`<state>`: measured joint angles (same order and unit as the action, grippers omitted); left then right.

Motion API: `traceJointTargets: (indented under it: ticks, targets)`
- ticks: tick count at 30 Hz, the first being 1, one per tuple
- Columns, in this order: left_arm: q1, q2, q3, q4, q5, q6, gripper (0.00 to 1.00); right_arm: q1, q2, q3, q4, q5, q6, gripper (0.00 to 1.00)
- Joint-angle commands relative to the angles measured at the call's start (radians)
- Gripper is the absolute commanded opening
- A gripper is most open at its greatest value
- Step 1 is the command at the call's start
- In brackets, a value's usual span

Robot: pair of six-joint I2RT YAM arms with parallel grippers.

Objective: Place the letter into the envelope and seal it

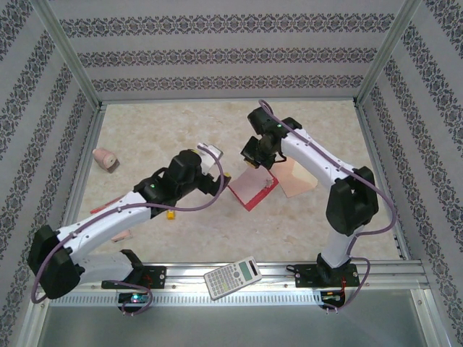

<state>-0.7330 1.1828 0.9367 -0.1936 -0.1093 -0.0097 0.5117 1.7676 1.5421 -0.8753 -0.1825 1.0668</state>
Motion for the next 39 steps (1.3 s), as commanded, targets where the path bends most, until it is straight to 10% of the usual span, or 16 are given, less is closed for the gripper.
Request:
traceJointTargets:
  ticks: [1, 14, 21, 39]
  targets:
    - [0.051, -0.051, 0.059, -0.051, 0.018, -0.094, 1.00, -0.011, -0.066, -0.053, 0.076, 0.053, -0.118, 0.00]
    - [0.390, 0.016, 0.190, -0.182, 0.513, -0.165, 1.00, -0.046, -0.278, -0.278, 0.524, -0.139, -0.329, 0.00]
    - [0.434, 0.106, 0.237, -0.182, 0.738, -0.150, 1.00, -0.075, -0.319, -0.358, 0.764, -0.362, -0.336, 0.00]
    - [0.508, 0.292, 0.328, -0.115, 0.906, -0.105, 1.00, -0.051, -0.323, -0.338, 0.866, -0.585, -0.377, 0.00]
